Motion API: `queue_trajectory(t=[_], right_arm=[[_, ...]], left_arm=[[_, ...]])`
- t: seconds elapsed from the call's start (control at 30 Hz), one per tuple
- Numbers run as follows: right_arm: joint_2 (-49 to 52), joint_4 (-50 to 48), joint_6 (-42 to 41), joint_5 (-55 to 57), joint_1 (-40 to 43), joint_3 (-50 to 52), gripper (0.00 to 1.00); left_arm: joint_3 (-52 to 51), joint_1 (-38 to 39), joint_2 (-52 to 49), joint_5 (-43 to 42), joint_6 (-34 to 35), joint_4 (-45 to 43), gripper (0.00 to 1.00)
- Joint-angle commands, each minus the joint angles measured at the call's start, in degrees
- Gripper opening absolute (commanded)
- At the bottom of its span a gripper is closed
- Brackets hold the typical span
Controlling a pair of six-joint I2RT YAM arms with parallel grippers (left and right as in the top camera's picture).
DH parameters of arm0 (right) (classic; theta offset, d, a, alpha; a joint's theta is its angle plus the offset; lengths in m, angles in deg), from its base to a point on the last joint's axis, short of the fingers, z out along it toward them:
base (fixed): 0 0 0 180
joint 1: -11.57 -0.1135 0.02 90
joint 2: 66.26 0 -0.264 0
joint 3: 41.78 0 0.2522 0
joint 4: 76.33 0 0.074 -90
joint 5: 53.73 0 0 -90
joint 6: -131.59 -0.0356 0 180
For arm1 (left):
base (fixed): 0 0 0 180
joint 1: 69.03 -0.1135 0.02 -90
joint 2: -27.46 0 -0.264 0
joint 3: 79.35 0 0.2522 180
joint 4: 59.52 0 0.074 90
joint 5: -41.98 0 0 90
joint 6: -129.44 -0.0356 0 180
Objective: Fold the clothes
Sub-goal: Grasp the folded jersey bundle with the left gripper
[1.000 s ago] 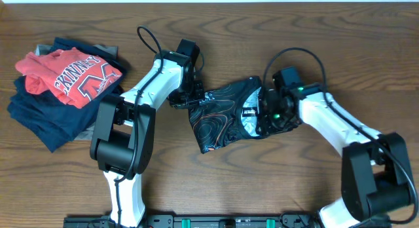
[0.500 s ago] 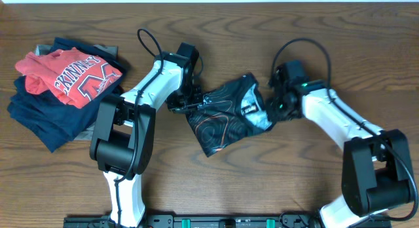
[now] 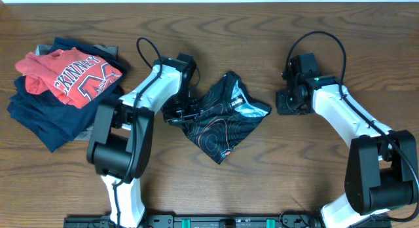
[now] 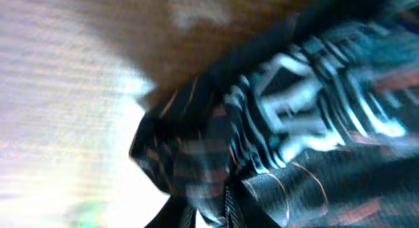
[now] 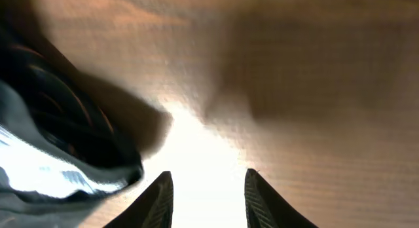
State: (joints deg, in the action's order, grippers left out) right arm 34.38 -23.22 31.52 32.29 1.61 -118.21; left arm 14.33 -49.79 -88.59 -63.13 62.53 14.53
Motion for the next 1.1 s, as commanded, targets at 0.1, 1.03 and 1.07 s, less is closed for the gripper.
queue_trajectory(t=[0.1,1.03,1.07], right_arm=[[0.1,3.9,-0.8,1.0,2.3,-0.6,0.36],[0.1,13.6,-6.3,0.7,3.0,-0.6,0.42],[0.1,13.8,-6.3,0.7,3.0,-0.6,0.42]], left_arm=[[-0.1,0.1,13.7,3.6,-0.5,-1.1,0.64],[-0.1,0.6,-6.4,-20.6,-30.1,-30.9,1.00],[-0.1,1.0,-7.2,-22.0,-30.1,-30.4,0.97]])
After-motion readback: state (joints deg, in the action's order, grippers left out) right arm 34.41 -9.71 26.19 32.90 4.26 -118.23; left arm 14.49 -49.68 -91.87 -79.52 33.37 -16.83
